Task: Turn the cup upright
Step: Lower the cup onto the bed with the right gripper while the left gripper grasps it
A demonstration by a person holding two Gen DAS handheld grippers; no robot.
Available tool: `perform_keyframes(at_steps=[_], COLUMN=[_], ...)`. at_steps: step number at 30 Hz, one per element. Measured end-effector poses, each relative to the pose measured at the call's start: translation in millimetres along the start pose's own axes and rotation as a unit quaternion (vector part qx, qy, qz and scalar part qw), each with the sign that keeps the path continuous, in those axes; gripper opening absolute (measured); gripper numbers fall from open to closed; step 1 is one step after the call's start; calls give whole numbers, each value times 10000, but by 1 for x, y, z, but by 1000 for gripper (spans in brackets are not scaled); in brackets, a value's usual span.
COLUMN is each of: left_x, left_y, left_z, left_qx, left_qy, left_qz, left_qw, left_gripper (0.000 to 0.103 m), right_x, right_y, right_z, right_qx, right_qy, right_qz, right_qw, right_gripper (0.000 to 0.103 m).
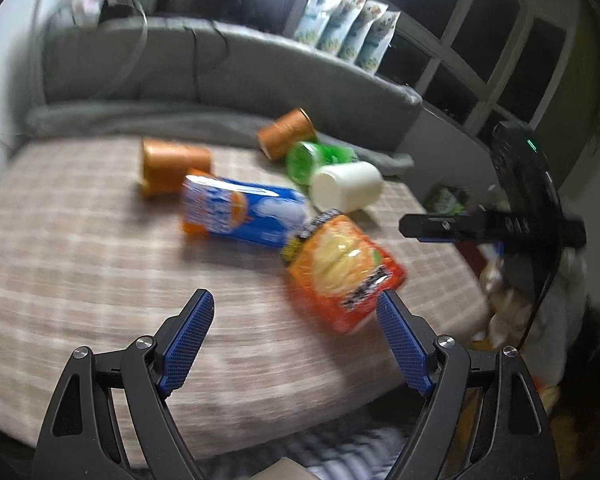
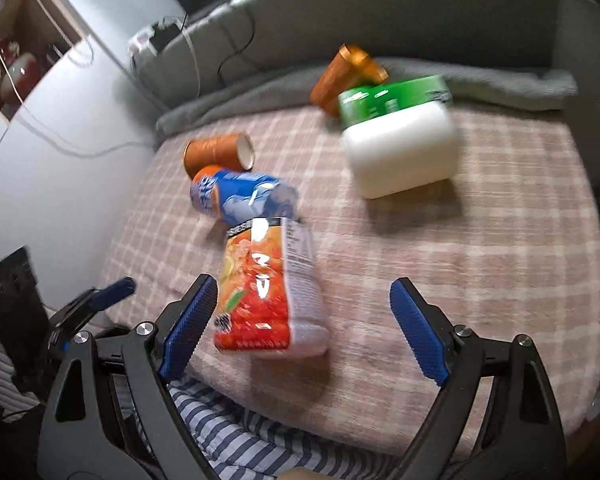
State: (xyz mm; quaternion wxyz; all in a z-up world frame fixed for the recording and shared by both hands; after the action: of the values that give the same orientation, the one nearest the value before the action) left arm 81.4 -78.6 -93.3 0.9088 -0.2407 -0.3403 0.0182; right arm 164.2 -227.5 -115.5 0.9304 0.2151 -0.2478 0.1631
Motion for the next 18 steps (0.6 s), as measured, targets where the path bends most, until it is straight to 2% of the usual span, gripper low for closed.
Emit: perform_keyframes(at_steps=[4,8,15,18], left_x=[7,13,15,17], left_y=[-4,-2,-3,-1], left_z=[-32,-55,-81,-91], left_qx=[-555,-773,-852,-847], left_qy=[614,887,1148,1173], left_qz=[835,1564,2304,2464], left_qw=[9931,9807,9626,9583], left_gripper=[83,83,83,83], right_x=[-17,-35,-56,-63], right_y=[-20,-34,-43,-42], right_z=[17,28,60,69], right_qx=[-182,-260,-751,-888], right_qy=[-234,-364,-922,-1054], right_qz=[-241,-442,-408,-360], right_qw=[9993,9980,9921,9898], right_gripper=[90,90,90,90])
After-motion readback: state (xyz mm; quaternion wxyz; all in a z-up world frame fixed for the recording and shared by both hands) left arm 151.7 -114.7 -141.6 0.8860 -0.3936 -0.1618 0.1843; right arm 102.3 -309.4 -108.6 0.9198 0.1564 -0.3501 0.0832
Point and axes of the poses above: each gripper's, at about its wrist camera, not at the fingertips, and z roughly against the way its jaws point, y to its left, x to its top, the point moved 9 cm from there along -z, roughly the way its jaws point, and after that the axes turned 5 degrees about z, right-handed, at the moved point
